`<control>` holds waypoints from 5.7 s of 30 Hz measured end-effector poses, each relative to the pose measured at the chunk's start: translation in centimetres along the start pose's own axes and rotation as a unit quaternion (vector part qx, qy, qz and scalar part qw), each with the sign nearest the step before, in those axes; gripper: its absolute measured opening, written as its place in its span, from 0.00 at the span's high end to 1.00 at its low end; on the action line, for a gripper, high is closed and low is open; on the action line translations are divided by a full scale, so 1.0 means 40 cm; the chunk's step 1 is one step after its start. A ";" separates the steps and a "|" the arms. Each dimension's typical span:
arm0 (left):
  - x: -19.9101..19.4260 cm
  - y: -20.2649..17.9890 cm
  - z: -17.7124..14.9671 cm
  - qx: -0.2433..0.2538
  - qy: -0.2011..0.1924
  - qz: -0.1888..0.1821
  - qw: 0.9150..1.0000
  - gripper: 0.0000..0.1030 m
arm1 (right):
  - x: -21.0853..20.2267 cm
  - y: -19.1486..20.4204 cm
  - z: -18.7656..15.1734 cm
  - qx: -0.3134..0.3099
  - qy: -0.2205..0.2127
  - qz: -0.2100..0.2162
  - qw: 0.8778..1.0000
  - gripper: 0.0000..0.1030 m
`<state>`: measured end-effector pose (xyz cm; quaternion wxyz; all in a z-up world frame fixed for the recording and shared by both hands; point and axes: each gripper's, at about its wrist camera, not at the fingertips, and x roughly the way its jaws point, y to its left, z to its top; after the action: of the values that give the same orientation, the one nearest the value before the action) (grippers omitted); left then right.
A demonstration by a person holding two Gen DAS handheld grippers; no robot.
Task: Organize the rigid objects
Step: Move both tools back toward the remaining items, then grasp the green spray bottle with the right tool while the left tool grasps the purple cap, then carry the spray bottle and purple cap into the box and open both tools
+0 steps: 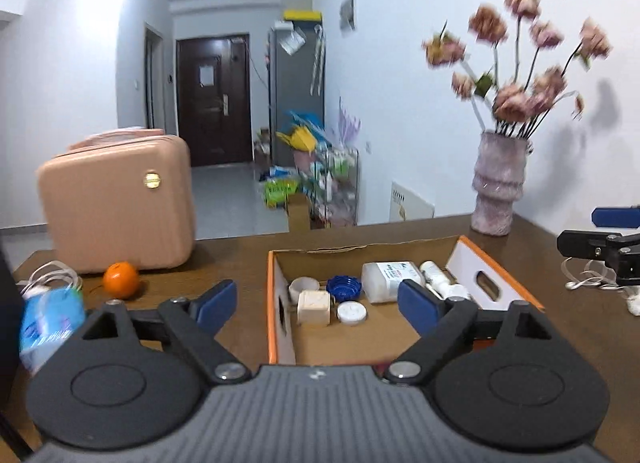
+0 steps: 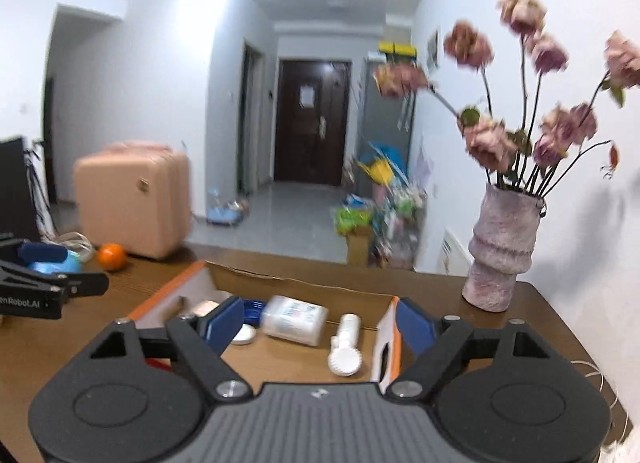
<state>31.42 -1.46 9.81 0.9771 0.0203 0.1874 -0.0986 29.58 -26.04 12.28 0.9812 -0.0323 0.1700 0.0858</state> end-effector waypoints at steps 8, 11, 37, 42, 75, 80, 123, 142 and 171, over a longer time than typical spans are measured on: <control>-0.288 -0.017 -0.182 -0.025 -0.019 0.016 0.999 0.06 | -0.255 0.061 -0.207 0.034 -0.060 0.008 0.998 0.16; -0.354 -0.022 -0.269 -0.064 -0.003 0.004 0.998 0.05 | -0.315 0.085 -0.302 0.045 -0.050 0.011 0.998 0.16; -0.088 -0.060 -0.325 -0.068 0.125 -0.007 0.990 0.05 | -0.081 0.088 -0.357 -0.115 -0.011 0.078 0.990 0.16; -0.020 -0.059 -0.284 -0.068 0.105 0.005 0.992 0.06 | 0.077 0.103 -0.319 -0.149 0.042 0.184 0.971 0.19; 0.260 -0.239 -0.283 -0.009 0.158 -0.044 0.986 0.47 | 0.142 -0.090 -0.397 0.022 0.154 0.037 0.987 0.71; 0.254 -0.245 -0.281 0.000 0.160 -0.049 0.986 0.47 | 0.144 -0.080 -0.396 0.034 0.152 0.029 0.987 0.70; 0.041 -0.081 -0.302 -0.041 0.132 -0.013 0.990 0.47 | 0.060 0.016 -0.404 0.030 0.152 0.010 0.988 0.70; 0.284 0.009 -0.043 -0.016 0.099 -0.044 0.994 0.47 | 0.237 -0.069 -0.112 0.029 0.088 0.051 0.994 0.71; 0.194 0.072 0.003 -0.018 0.092 0.005 0.996 0.29 | 0.237 -0.059 -0.020 -0.054 0.115 0.019 0.992 0.43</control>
<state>39.09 -0.09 7.06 0.9564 0.0125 0.2783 -0.0879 38.54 -26.96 8.37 0.9502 -0.0915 0.2772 0.1089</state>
